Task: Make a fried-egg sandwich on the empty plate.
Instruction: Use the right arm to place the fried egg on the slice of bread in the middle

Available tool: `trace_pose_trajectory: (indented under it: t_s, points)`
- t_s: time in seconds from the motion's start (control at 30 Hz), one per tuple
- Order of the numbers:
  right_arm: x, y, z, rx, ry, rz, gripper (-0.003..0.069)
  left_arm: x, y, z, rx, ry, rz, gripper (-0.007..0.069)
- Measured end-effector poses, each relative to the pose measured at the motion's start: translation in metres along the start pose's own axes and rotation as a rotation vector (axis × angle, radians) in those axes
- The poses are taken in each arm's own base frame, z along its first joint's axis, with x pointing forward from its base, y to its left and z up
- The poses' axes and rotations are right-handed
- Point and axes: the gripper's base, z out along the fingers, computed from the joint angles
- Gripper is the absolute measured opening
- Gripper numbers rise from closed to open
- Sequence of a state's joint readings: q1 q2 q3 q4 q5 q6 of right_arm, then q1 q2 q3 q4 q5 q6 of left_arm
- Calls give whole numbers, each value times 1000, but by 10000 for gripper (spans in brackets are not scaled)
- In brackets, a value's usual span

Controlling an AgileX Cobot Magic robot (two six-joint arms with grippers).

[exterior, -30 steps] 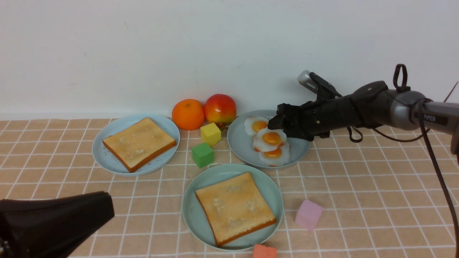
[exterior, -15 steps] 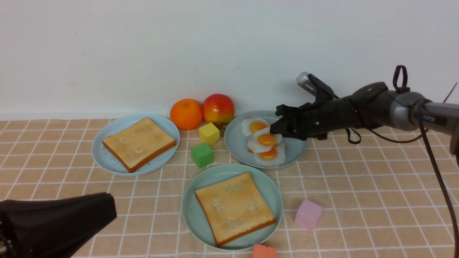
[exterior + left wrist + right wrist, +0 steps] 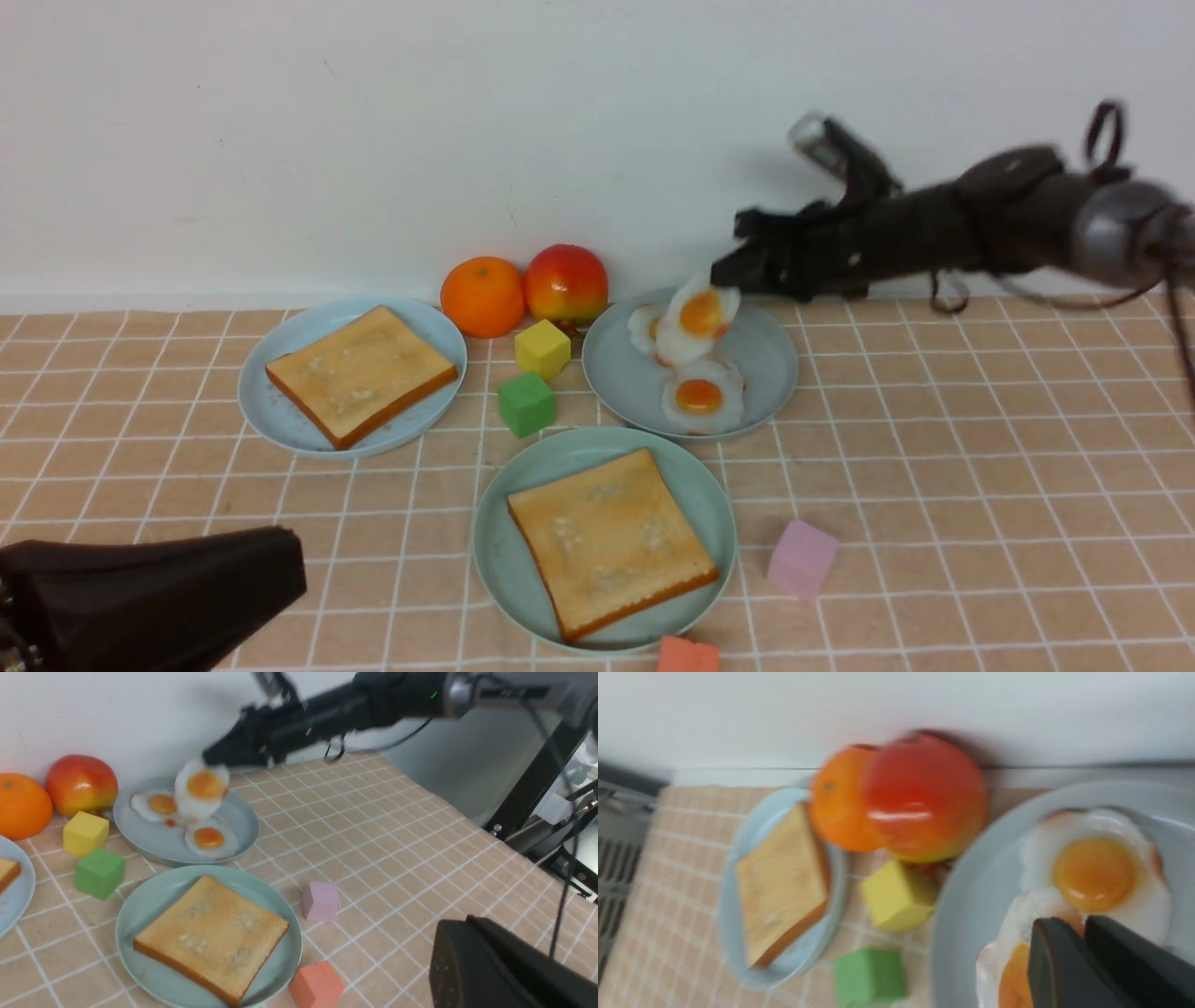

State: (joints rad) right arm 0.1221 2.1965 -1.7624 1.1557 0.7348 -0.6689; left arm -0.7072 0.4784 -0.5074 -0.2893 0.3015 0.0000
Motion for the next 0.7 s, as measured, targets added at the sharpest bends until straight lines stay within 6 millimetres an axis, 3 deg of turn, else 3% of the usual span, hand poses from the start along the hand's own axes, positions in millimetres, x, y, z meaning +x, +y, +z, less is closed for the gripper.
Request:
trace_pose_trajectory:
  t_s: [0.1,0.2,0.23,0.27,0.3,0.33,0.37,0.4,0.47,0.6,0.7]
  points:
    - [-5,25,-27,-56,30,-54,67,3,0,0,-4,37,12,6]
    - [6,46,-44,-101,83,-66,67,7,1,0,-8,75,22,6]
    - [15,55,-48,-111,110,-68,64,8,1,0,-9,89,26,6]
    - [38,67,-50,-118,164,-65,63,11,1,-1,-12,118,32,6]
    - [40,70,-52,-119,164,-71,63,11,1,-1,-12,118,33,6]
    - [63,79,-50,-123,210,-66,63,13,2,-1,-15,142,38,7]
    - [62,81,-51,-124,204,-70,63,13,2,-1,-15,144,39,7]
    - [83,89,-46,-133,238,-71,63,14,2,-1,-17,152,44,7]
    - [104,99,-37,-153,259,-71,63,14,2,-1,-21,157,52,7]
    - [120,105,-22,-135,252,-66,62,14,3,-1,-24,160,59,7]
    - [125,98,-7,-102,232,-26,62,15,3,-1,-25,165,61,8]
